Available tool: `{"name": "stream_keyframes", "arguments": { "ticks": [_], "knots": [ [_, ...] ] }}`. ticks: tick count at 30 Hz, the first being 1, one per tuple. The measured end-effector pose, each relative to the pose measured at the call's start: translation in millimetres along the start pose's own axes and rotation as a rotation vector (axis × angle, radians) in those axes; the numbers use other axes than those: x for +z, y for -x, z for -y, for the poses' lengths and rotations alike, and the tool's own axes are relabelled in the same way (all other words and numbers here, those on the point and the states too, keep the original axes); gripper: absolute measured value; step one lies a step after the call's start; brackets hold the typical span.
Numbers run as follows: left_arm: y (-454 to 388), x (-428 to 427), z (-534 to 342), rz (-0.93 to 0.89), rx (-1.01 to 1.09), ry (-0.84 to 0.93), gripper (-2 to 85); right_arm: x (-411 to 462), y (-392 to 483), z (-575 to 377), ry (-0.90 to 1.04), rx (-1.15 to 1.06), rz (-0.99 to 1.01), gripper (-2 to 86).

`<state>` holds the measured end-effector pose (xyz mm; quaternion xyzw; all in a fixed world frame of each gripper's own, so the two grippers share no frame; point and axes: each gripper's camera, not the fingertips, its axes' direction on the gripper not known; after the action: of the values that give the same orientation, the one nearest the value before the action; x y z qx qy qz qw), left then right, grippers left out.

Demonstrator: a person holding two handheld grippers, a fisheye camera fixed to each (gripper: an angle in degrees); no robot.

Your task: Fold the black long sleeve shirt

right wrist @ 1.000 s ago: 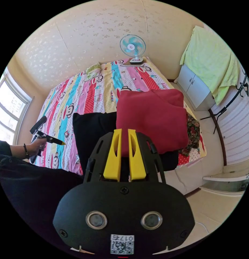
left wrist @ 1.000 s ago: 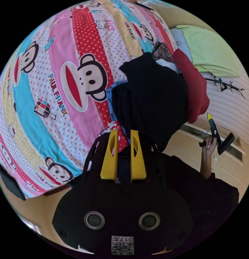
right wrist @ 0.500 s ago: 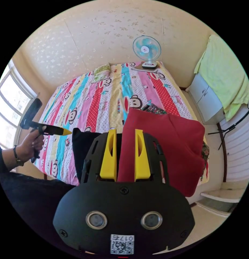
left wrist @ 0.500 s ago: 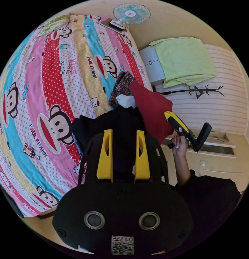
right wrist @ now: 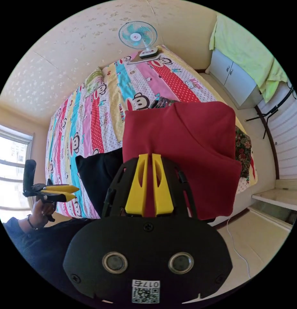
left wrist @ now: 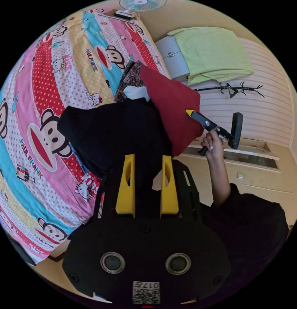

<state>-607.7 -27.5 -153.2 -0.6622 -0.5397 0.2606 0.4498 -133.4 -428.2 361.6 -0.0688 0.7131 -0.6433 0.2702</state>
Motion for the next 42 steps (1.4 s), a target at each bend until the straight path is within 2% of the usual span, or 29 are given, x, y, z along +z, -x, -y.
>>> {"name": "stream_keyframes", "arguments": {
  "ticks": [4, 6, 9, 11, 12, 13, 15, 17, 20, 23, 27, 30, 36, 38, 40, 42],
  "knots": [
    [34, 13, 9, -0.062, -0.062, 0.005, 12.5, 1, 44, 21, -0.090, -0.231, 0.066, 7.5],
    [47, 23, 19, -0.062, -0.077, 0.024, 12.5, 19, 64, 42, -0.050, -0.355, 0.096, 9.1],
    [52, 30, 36, -0.052, -0.057, 0.051, 12.5, 75, 82, 84, 0.075, -0.457, 0.030, 10.7],
    [52, 29, 47, -0.041, -0.041, 0.053, 12.5, 135, 78, 116, 0.297, -0.457, 0.070, 9.3],
    [52, 25, 55, -0.032, -0.034, 0.039, 12.5, 146, 75, 123, 0.347, -0.425, 0.093, 8.4],
    [53, 21, 59, -0.029, -0.034, 0.025, 12.5, 152, 67, 136, 0.366, -0.372, 0.173, 6.7],
    [57, -5, 69, -0.035, -0.052, -0.081, 12.5, 135, 59, 147, 0.269, -0.398, 0.345, 4.5],
    [67, -25, 77, -0.085, -0.089, -0.161, 12.7, 117, 48, 152, 0.210, -0.475, 0.623, 3.2],
    [95, -44, 96, -0.280, -0.198, -0.230, 15.6, 107, 39, 149, 0.199, -0.568, 0.891, 2.5],
    [119, -36, 118, -0.482, -0.305, -0.219, 16.2, 104, 34, 145, 0.183, -0.605, 1.042, 2.1],
    [145, -24, 134, -0.624, -0.528, -0.245, 13.6, 103, 39, 148, 0.208, -0.682, 1.000, 1.9],
    [154, -37, 138, -0.667, -0.659, -0.307, 13.4, 97, 33, 161, 0.172, -0.667, 0.980, 1.8],
    [135, -87, 177, -0.509, -0.648, -0.343, 15.7, 82, 54, 192, 0.193, -0.817, 0.967, 1.7],
    [138, -93, 182, -0.506, -0.675, -0.351, 15.1, 78, 64, 208, 0.194, -0.831, 0.975, 1.7],
    [152, -84, 182, -0.588, -0.727, -0.333, 13.3, 74, 71, 216, 0.184, -0.858, 0.972, 1.8],
    [171, -65, 171, -0.744, -0.814, -0.326, 8.0, 71, 81, 221, 0.197, -0.890, 0.978, 1.7]
  ]
}}
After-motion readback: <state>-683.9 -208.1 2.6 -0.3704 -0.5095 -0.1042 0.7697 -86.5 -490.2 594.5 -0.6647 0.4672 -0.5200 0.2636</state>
